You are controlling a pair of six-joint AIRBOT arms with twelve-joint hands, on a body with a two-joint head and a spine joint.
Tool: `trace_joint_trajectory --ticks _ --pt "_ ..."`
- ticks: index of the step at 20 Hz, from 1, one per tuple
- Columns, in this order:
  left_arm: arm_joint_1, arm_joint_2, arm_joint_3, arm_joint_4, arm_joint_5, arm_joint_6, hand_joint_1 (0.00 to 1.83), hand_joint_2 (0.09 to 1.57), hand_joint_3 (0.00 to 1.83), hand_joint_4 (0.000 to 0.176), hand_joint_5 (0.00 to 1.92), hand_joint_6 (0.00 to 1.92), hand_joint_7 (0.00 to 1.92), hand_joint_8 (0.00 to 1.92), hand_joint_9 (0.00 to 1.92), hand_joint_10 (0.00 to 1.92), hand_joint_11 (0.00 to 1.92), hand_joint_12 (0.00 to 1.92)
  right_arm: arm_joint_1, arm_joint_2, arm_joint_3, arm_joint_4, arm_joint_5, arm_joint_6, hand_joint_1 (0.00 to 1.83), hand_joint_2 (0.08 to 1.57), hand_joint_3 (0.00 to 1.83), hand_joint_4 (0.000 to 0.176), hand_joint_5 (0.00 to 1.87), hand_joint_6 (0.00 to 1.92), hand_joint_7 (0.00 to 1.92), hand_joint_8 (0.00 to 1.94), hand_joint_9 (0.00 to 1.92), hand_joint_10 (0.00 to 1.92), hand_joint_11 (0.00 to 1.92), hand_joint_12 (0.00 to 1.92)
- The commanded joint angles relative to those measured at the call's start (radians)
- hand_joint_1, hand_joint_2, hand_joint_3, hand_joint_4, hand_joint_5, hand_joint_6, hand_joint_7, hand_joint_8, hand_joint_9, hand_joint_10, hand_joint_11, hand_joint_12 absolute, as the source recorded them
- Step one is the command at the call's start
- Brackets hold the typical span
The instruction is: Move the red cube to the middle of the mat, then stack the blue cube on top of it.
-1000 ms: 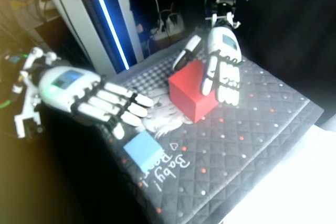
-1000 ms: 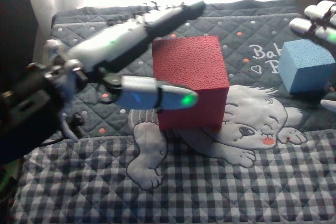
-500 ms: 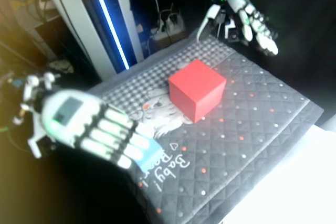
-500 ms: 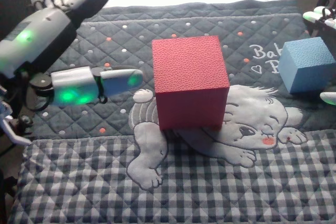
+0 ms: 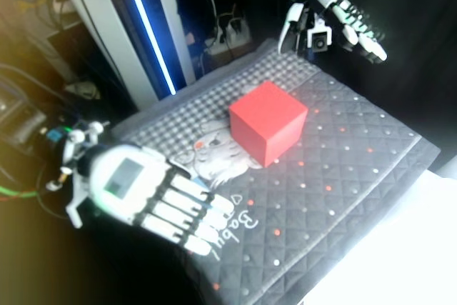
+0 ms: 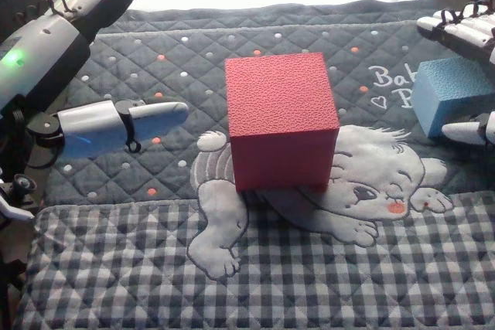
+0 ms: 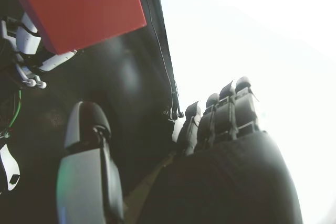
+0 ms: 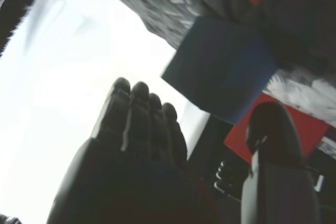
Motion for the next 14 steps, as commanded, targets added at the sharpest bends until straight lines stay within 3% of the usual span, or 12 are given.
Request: trace_joint_trajectory --ticks 1,2,3,4,5,6,7,8,11,12,13,14 --pt "-0.005 0.004 -0.002 0.008 -0.131 -0.004 0.7 0.99 0.0 0.143 0.0 0.0 0.0 0.0 0.0 0.0 0.0 0.0 0.017 -0.007 0.013 0.002 0.079 0.003 0.85 1.08 0.01 0.0 0.0 0.0 0.06 0.0 0.09 0.1 0.01 0.36" --pt "-0.001 0.004 -0.002 0.005 -0.135 -0.004 0.7 0.99 0.0 0.148 0.0 0.0 0.0 0.0 0.0 0.0 0.0 0.0 0.022 -0.02 0.025 0.002 0.057 0.003 0.85 1.08 0.01 0.0 0.01 0.0 0.09 0.01 0.12 0.11 0.0 0.61" --pt "0.002 0.004 -0.003 0.003 -0.139 -0.004 0.71 0.98 0.0 0.147 0.0 0.0 0.0 0.0 0.0 0.0 0.0 0.0 0.024 -0.031 0.034 0.002 0.04 0.003 0.91 1.09 0.01 0.0 0.06 0.02 0.13 0.02 0.16 0.12 0.0 0.66" --pt "0.003 0.004 -0.003 0.001 -0.141 -0.004 0.73 0.98 0.0 0.158 0.0 0.0 0.0 0.0 0.0 0.0 0.0 0.0 0.024 -0.036 0.038 0.002 0.032 0.003 0.95 1.12 0.01 0.0 0.19 0.07 0.24 0.02 0.19 0.25 0.0 0.87" --pt "0.004 0.004 -0.003 0.0 -0.143 -0.004 0.73 0.99 0.0 0.153 0.0 0.0 0.0 0.0 0.0 0.0 0.0 0.0 0.024 -0.038 0.038 0.001 0.026 0.0 1.04 1.15 0.01 0.0 0.27 0.65 0.39 0.36 0.15 0.82 0.0 1.43" --pt "0.007 0.005 -0.003 -0.003 -0.146 -0.004 0.72 0.99 0.0 0.145 0.0 0.0 0.0 0.0 0.0 0.0 0.0 0.0 0.024 -0.038 0.036 0.001 0.025 -0.009 1.2 1.13 0.0 0.0 0.16 1.63 0.4 1.09 0.2 1.69 0.32 1.8" --pt "0.011 0.005 -0.003 -0.007 -0.151 -0.004 0.7 0.99 0.0 0.149 0.0 0.0 0.0 0.0 0.0 0.0 0.0 0.0 0.027 -0.036 0.031 0.0 0.018 -0.029 1.4 1.17 0.01 0.0 0.75 1.86 0.87 1.77 0.83 1.87 0.9 1.9" --pt "0.015 0.005 -0.003 -0.012 -0.155 -0.004 0.68 0.99 0.0 0.166 0.0 0.0 0.0 0.0 0.0 0.0 0.0 0.0 0.038 -0.026 0.017 0.001 0.016 -0.073 1.57 1.16 0.01 0.0 1.37 1.92 1.42 1.93 1.4 1.92 1.36 1.92" --pt "0.021 0.006 -0.004 -0.015 -0.162 -0.004 0.68 1.0 0.01 0.16 0.0 0.0 0.0 0.0 0.0 0.0 0.0 0.0 0.066 0.008 -0.017 -0.036 0.016 -0.085 1.55 1.19 0.03 0.0 1.44 1.92 1.5 1.94 1.5 1.92 1.48 1.92" --pt "0.024 0.007 -0.005 -0.018 -0.167 -0.004 0.67 1.0 0.0 0.171 0.0 0.0 0.0 0.0 0.0 0.0 0.0 0.0 0.086 0.025 -0.033 -0.062 0.019 -0.085 1.49 1.2 0.04 0.0 1.39 1.92 1.45 1.94 1.49 1.92 1.52 1.92" --pt "0.026 0.008 -0.005 -0.02 -0.169 -0.004 0.67 1.0 0.0 0.171 0.0 0.0 0.0 0.0 0.0 0.0 0.0 0.0 0.104 0.041 -0.047 -0.083 0.024 -0.085 1.49 1.2 0.04 0.0 1.39 1.92 1.45 1.94 1.49 1.92 1.52 1.92" --pt "0.028 0.008 -0.005 -0.023 -0.17 -0.004 0.68 1.0 0.0 0.175 0.0 0.0 0.0 0.0 0.0 0.0 0.0 0.0 0.119 0.056 -0.062 -0.09 0.03 -0.084 1.57 1.19 0.04 0.0 1.38 1.92 1.43 1.94 1.49 1.92 1.54 1.92"
